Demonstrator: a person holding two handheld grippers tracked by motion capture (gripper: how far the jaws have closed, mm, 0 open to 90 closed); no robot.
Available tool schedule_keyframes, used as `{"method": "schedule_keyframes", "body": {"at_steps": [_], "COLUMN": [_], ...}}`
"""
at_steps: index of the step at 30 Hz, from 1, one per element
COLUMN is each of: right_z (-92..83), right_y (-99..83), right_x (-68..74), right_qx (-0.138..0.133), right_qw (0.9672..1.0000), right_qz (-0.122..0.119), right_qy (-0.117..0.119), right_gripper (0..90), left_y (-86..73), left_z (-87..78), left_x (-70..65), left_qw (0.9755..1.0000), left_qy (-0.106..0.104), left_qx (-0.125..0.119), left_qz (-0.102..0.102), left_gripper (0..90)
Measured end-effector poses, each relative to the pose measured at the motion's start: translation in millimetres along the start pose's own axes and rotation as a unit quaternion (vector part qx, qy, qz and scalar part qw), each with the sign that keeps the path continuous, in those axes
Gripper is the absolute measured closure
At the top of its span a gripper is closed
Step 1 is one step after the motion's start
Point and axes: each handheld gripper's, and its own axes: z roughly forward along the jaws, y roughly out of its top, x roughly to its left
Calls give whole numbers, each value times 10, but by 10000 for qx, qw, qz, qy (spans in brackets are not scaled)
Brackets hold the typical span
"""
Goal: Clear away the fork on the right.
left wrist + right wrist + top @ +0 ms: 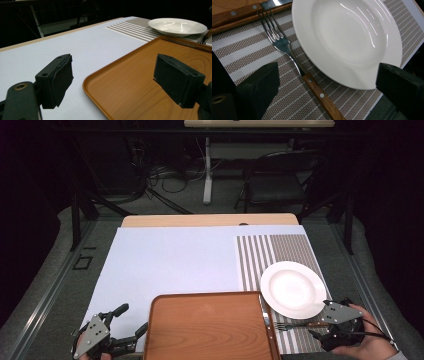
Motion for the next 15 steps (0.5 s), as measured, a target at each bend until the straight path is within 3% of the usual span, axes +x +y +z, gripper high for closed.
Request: {"method": "schedule_keyframes", "body": {"at_steps": [6,9,14,15], "right_z": [22,29,20,13], "right_y": [6,13,38,46], "right_x": [-1,-9,-18,-24], "right_qx": [84,11,54,71], "right_qw": [9986,9980,9975,9967], "right_qz": [-518,-626,-696,-802], "right_qy": [43,71,68,73], "right_gripper": [221,316,348,391], "left_y": [12,11,8,8], "left_z": [5,5,10,10], "left_x": [-30,-32,-29,-30], "left_qw": [10000,10000,10000,10000], "left_qy": [-3,11,21,21], "left_qx": [31,33,56,57], "left_qz": [63,54,48,49], "left_gripper": [158,158,158,158]}}
